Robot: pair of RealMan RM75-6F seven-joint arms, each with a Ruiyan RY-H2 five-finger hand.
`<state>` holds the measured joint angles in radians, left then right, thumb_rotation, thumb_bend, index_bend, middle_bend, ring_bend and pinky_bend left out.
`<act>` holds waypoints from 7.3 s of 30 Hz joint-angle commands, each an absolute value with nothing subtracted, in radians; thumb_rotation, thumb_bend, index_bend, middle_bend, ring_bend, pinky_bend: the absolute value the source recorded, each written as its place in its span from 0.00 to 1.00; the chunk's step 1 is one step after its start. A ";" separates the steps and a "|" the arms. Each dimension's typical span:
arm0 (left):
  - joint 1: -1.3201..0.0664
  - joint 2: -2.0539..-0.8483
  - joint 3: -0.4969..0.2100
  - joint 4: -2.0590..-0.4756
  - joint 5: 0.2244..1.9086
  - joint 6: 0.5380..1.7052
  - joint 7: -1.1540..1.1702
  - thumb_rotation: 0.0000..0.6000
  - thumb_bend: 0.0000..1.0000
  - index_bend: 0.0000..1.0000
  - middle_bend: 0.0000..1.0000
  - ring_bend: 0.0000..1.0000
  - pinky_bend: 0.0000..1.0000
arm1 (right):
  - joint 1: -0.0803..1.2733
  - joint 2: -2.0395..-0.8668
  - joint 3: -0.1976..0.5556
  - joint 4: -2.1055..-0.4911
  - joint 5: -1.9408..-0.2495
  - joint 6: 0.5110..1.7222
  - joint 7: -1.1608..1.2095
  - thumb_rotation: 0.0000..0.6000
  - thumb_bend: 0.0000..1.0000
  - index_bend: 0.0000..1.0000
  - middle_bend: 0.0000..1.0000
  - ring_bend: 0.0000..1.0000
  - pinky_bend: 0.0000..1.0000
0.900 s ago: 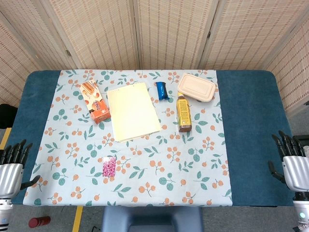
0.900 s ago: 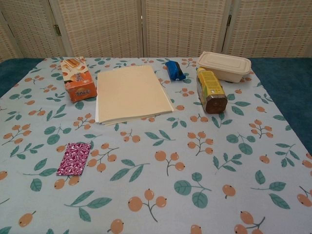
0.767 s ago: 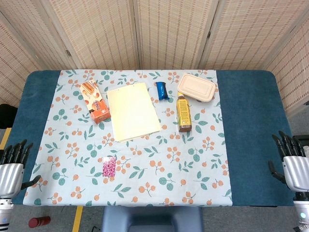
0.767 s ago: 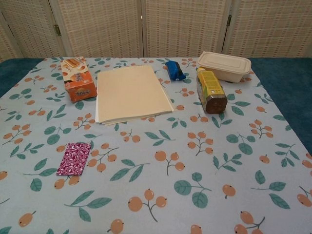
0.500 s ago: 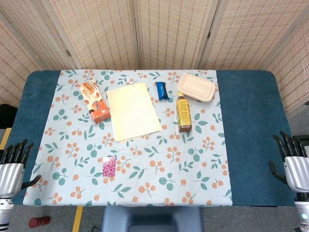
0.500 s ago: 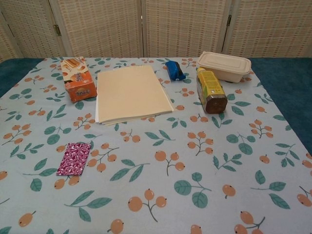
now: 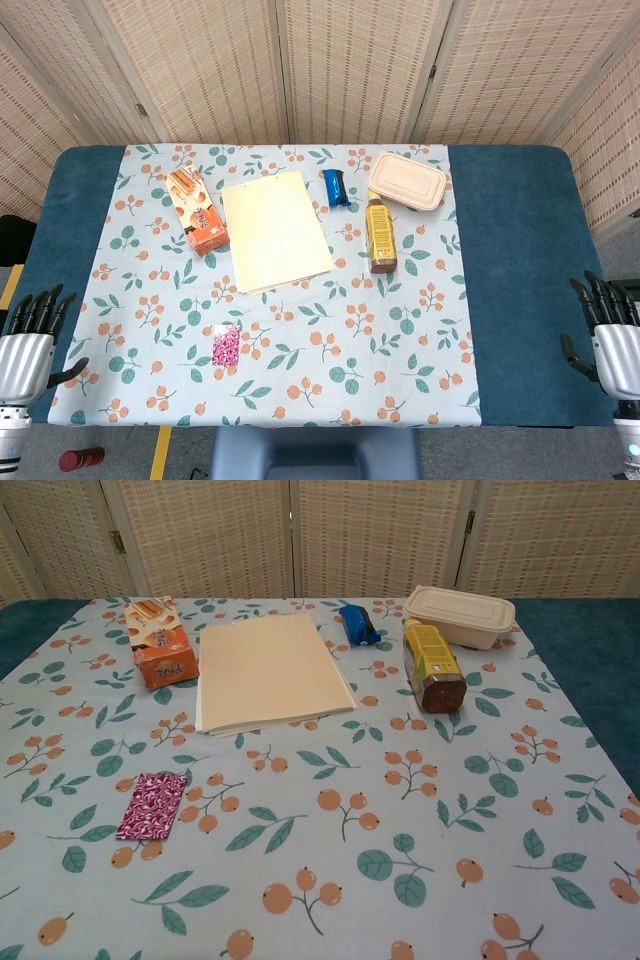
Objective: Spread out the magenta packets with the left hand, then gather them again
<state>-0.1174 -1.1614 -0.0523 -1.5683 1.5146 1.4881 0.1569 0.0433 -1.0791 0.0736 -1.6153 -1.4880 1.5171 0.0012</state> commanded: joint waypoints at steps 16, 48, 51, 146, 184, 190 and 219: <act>-0.318 -1.111 -0.002 -1.586 1.736 1.287 0.096 1.00 0.21 0.23 0.03 0.01 0.00 | 0.033 -1.065 0.077 -1.632 -1.489 1.532 0.003 1.00 0.46 0.00 0.00 0.00 0.00; -0.543 -1.265 0.039 -1.618 1.651 0.948 0.059 0.99 0.09 0.36 0.03 0.00 0.00 | 0.032 -1.062 0.073 -1.628 -1.478 1.512 0.025 1.00 0.46 0.00 0.00 0.00 0.00; -0.548 -1.283 0.046 -1.607 1.638 0.934 0.068 0.95 0.09 0.36 0.03 0.00 0.00 | 0.033 -1.064 0.073 -1.626 -1.476 1.507 0.028 1.00 0.46 0.00 0.00 0.00 0.00; -0.581 -1.405 0.027 -1.573 1.326 0.871 0.307 0.52 0.10 0.33 0.00 0.00 0.00 | 0.022 -1.071 0.074 -1.600 -1.450 1.492 0.076 1.00 0.46 0.00 0.00 0.00 0.00; -0.529 -1.347 0.068 -1.558 1.298 0.922 0.290 0.53 0.10 0.33 0.00 0.00 0.00 | 0.022 -1.066 0.075 -1.619 -1.453 1.493 0.058 1.00 0.46 0.00 0.00 0.00 0.00; -0.524 -1.337 0.058 -1.569 1.321 0.941 0.258 0.53 0.10 0.33 0.00 0.00 0.00 | 0.024 -1.066 0.075 -1.623 -1.453 1.490 0.053 1.00 0.46 0.00 0.00 0.00 0.00; -0.456 -1.297 0.068 -1.489 1.258 0.955 0.218 0.53 0.10 0.33 0.00 0.00 0.00 | 0.030 -1.068 0.078 -1.628 -1.451 1.482 0.047 1.00 0.46 0.00 0.00 0.00 0.00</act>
